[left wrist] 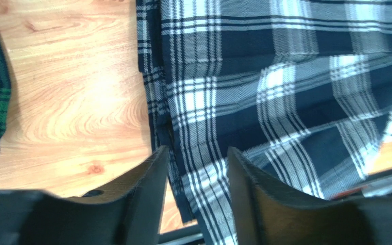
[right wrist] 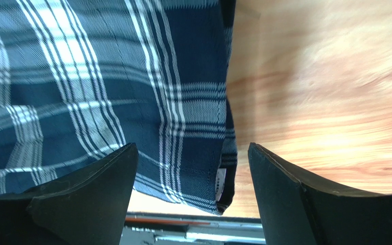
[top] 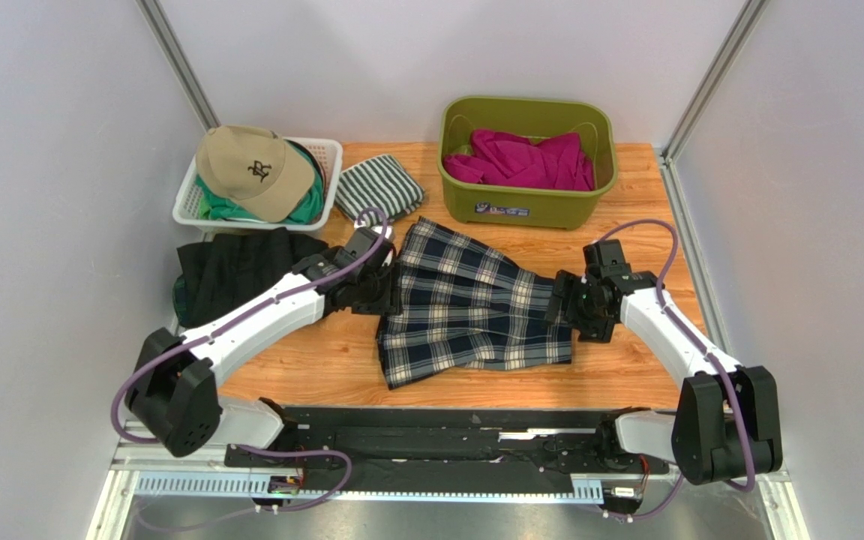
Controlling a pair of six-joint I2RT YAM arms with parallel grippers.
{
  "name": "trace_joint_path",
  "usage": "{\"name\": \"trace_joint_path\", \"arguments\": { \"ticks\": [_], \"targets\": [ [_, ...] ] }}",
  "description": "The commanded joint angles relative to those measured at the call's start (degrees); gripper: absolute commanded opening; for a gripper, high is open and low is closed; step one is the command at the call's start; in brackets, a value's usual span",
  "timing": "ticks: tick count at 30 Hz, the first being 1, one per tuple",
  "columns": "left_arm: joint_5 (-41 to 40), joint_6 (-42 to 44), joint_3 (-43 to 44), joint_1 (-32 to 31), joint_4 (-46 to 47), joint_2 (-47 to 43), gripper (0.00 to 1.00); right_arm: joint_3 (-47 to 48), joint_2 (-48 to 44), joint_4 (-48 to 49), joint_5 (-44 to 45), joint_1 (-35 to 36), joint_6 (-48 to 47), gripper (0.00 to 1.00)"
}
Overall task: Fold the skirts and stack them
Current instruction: Fold the skirt at the center of the board.
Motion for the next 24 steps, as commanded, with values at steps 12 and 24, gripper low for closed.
{"name": "trace_joint_path", "arguments": {
  "ticks": [12,24],
  "targets": [
    [24.87,-10.20,-23.41,-0.58,11.44,-23.22,0.79,-3.84,2.69,3.87,-6.28,-0.27,0.63,0.82],
    [25.86,-10.04,-18.07,-0.58,11.48,-16.53,0.00,-3.58,2.35,2.91,-2.95,-0.27,0.63,0.81]
  ]
}}
